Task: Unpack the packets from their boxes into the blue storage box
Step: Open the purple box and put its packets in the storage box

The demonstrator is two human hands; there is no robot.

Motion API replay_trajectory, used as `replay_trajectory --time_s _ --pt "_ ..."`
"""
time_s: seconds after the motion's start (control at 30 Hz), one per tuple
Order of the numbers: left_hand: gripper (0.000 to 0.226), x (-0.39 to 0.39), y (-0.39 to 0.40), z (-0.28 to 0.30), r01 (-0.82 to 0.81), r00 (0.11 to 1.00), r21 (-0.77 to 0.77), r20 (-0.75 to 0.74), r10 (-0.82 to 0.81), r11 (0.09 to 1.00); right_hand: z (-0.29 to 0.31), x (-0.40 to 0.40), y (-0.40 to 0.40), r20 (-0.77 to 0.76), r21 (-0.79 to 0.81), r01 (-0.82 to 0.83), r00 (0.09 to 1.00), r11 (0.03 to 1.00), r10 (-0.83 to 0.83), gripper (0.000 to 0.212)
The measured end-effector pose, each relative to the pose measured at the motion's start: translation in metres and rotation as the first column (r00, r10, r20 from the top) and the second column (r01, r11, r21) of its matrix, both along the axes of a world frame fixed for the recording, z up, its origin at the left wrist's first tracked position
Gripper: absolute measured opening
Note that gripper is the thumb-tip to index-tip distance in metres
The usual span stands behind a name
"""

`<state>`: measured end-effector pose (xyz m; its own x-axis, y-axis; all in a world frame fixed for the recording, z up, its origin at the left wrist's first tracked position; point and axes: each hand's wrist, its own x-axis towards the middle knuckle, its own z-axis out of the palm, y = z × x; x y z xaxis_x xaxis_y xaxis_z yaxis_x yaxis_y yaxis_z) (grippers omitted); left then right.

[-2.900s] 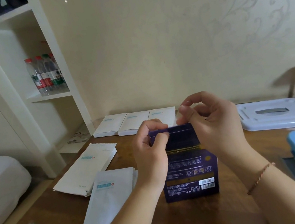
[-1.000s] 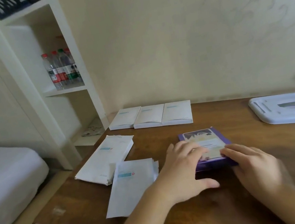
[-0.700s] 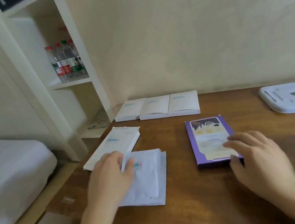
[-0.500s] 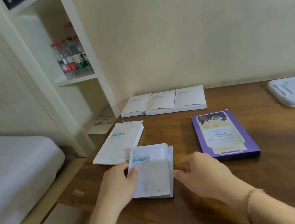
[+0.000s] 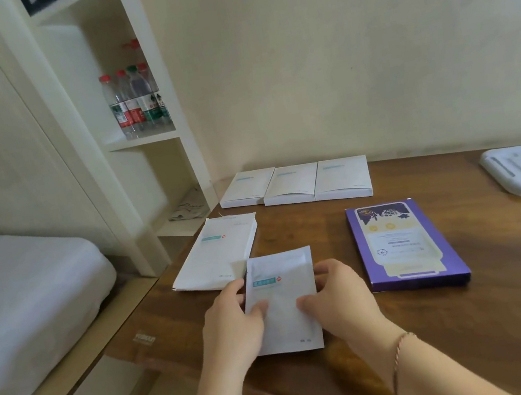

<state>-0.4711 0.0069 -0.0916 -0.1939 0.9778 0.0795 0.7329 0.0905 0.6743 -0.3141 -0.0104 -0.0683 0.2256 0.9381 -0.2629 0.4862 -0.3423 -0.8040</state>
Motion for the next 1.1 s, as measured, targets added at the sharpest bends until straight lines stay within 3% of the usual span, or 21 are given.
replay_trajectory --time_s 0.07,0.17,0.33,0.53,0.6,0.77,0.93,1.1 --pt "0.052 -0.002 -0.003 0.0 0.005 1.0 0.017 0.021 -0.005 1.0 0.005 -0.002 0.003 -0.172 -0.016 0.079 0.982 0.997 -0.08 0.063" --pt "0.049 -0.005 -0.006 0.0 -0.003 0.999 0.038 0.037 0.002 0.999 0.014 -0.006 0.009 -0.344 -0.076 0.079 0.934 0.994 -0.101 0.053" --pt "0.044 -0.007 -0.002 0.0 -0.03 0.999 0.021 0.029 0.03 0.999 0.02 -0.01 0.009 -0.379 -0.104 0.039 0.922 0.994 -0.076 0.04" --pt "0.039 -0.008 0.001 -0.004 -0.019 1.0 0.025 0.025 0.018 1.0 0.029 -0.011 0.013 -0.519 -0.235 0.074 0.834 0.969 -0.19 0.038" --pt "0.038 -0.008 0.002 -0.006 -0.01 1.0 0.034 0.023 0.009 0.999 0.029 -0.012 0.015 -0.497 -0.233 0.076 0.848 0.97 -0.186 0.035" --pt "0.037 -0.009 0.001 -0.014 -0.006 0.998 0.059 0.068 0.002 0.998 0.027 -0.016 0.021 -0.544 -0.272 0.077 0.81 0.959 -0.219 0.014" --pt "0.037 -0.008 0.0 -0.02 0.006 0.996 0.09 0.085 -0.014 0.996 0.015 -0.019 0.023 -0.473 -0.119 0.14 0.862 0.983 -0.18 0.04" --pt "0.04 -0.009 0.003 -0.014 0.069 0.981 0.136 0.169 -0.092 0.988 0.003 -0.011 0.019 -0.549 0.025 0.11 0.832 0.994 -0.078 0.041"
